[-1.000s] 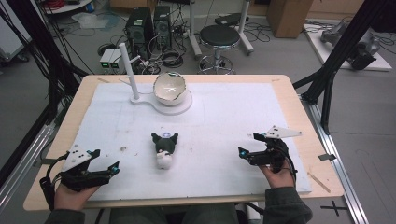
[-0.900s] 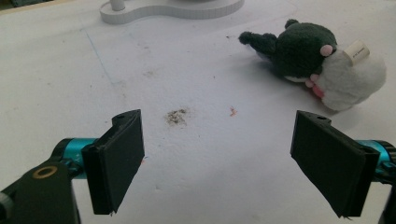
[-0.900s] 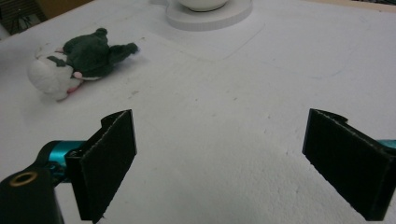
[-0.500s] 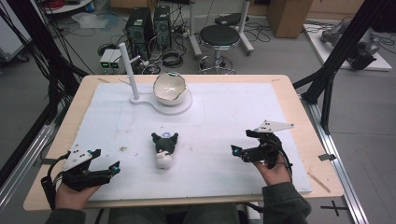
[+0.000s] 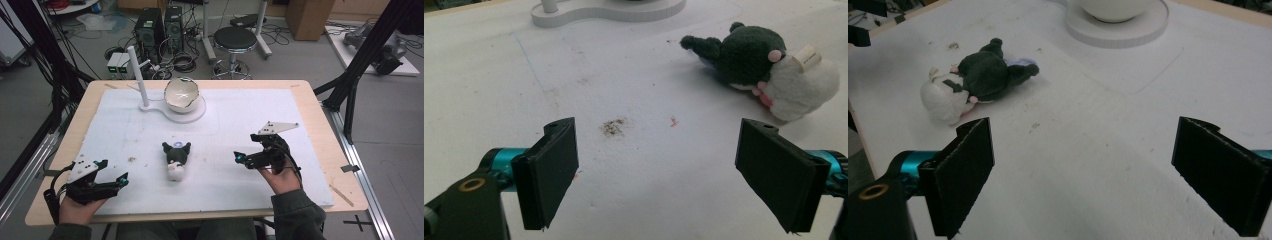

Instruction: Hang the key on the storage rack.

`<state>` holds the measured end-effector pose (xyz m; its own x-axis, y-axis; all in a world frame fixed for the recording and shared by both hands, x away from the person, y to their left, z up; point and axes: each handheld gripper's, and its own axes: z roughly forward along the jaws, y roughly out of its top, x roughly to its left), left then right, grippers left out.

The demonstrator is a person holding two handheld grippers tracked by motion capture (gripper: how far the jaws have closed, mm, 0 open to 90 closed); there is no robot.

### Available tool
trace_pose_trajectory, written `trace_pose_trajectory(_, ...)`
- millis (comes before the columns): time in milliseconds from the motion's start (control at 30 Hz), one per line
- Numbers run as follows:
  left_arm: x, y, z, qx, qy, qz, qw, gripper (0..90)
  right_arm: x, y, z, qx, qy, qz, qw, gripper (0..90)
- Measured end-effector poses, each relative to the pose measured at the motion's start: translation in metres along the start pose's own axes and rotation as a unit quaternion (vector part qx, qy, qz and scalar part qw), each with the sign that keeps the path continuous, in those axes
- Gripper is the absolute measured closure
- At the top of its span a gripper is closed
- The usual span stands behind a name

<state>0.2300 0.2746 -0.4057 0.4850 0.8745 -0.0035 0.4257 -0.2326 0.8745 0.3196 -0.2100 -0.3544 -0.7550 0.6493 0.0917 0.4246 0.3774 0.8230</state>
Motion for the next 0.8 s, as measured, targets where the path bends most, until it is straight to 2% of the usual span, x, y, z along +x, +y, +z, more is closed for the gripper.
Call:
trace_pose_trajectory(100,0.000,0.000,0.000,0.000,0.000,0.001,1.0000,17.8,0.007,0.006,0.004,0.001,0.010,-0.009,0.9999,9.1)
trace_pose_trajectory(167,0.000,0.000,0.000,-0.001,0.000,0.000,1.0000,17.8,0.012,0.013,0.009,0.003,0.029,-0.010,0.9995,9.1)
trace_pose_trajectory(233,0.000,0.000,0.000,-0.002,0.001,0.000,1.0000,17.8,0.014,0.015,0.011,0.002,0.033,-0.012,0.9994,9.1)
trace_pose_trajectory(267,0.000,0.000,0.000,-0.002,0.001,0.000,1.0000,17.8,0.018,0.020,0.014,0.008,0.043,-0.011,0.9990,9.1)
trace_pose_trajectory(400,0.001,0.000,0.000,-0.002,0.001,0.000,1.0000,17.8,0.024,0.026,0.019,0.012,0.056,-0.007,0.9983,9.1)
trace_pose_trajectory(433,0.001,0.000,0.000,-0.002,0.001,0.000,1.0000,17.8,0.028,0.030,0.024,0.014,0.069,-0.003,0.9975,9.1)
trace_pose_trajectory(667,0.001,0.000,-0.001,-0.002,0.002,0.001,1.0000,17.8,0.042,0.041,0.043,0.029,0.084,-0.012,0.9960,9.1)
trace_pose_trajectory(733,0.001,0.000,-0.001,-0.002,0.002,0.001,1.0000,17.8,0.046,0.043,0.054,0.043,0.085,-0.008,0.9954,9.1)
trace_pose_trajectory(800,0.001,0.000,-0.001,-0.002,0.001,0.001,1.0000,17.8,0.047,0.044,0.057,0.046,0.086,-0.005,0.9952,9.1)
